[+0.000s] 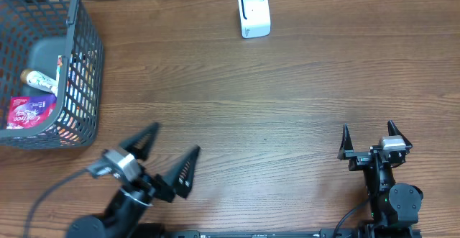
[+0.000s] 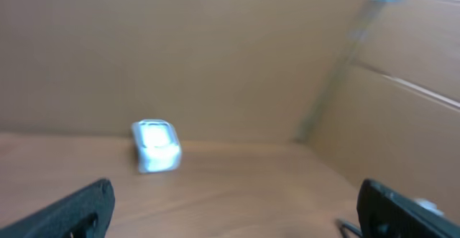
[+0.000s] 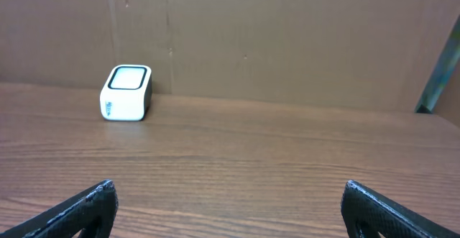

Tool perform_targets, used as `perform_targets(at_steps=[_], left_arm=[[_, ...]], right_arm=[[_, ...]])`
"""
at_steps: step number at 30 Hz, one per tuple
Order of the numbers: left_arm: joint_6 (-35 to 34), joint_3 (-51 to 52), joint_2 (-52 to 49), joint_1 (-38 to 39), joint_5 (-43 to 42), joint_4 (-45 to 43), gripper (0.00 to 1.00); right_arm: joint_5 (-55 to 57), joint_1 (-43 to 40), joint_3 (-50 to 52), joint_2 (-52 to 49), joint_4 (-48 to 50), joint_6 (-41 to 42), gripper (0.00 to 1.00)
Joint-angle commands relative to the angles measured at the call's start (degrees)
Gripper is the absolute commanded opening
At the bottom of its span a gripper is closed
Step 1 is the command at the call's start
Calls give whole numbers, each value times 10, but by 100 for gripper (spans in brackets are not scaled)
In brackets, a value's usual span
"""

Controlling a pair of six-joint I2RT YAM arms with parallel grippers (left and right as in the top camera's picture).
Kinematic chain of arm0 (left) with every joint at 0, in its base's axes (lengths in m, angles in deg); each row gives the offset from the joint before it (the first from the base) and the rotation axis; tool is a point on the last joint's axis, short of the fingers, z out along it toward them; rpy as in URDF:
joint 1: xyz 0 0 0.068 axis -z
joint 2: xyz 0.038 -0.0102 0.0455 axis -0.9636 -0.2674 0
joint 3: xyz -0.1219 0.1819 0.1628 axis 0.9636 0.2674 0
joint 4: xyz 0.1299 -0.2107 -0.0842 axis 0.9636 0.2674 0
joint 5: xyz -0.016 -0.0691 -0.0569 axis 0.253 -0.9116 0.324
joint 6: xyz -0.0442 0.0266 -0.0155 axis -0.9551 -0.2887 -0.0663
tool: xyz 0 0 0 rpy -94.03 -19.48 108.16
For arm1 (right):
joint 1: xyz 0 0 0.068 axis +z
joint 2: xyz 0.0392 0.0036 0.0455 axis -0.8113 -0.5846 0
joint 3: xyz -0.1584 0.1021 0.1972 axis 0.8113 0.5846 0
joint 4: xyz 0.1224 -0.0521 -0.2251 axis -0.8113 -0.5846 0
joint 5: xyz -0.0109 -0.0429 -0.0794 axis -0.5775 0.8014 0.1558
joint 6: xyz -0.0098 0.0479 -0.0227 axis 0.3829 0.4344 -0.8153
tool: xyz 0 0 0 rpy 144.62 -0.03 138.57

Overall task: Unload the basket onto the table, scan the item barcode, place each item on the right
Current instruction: 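Move the left gripper over the basket toward the white tube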

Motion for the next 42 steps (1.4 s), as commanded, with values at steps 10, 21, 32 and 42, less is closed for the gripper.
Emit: perform_targets(at_steps=[10,21,32,42], left_arm=[[162,-422,-286,-2,137,267,100],[128,-1014,-693,-49,263,643,100],[23,-1147,-823,-308,227,674,100],[-200,-1147,-890,-337,395,679,100]], right_arm=[[1,3,6,5,3,2,100],[1,3,6,5,3,2,100],[1,3,6,5,3,2,100],[1,3,6,5,3,2,100]])
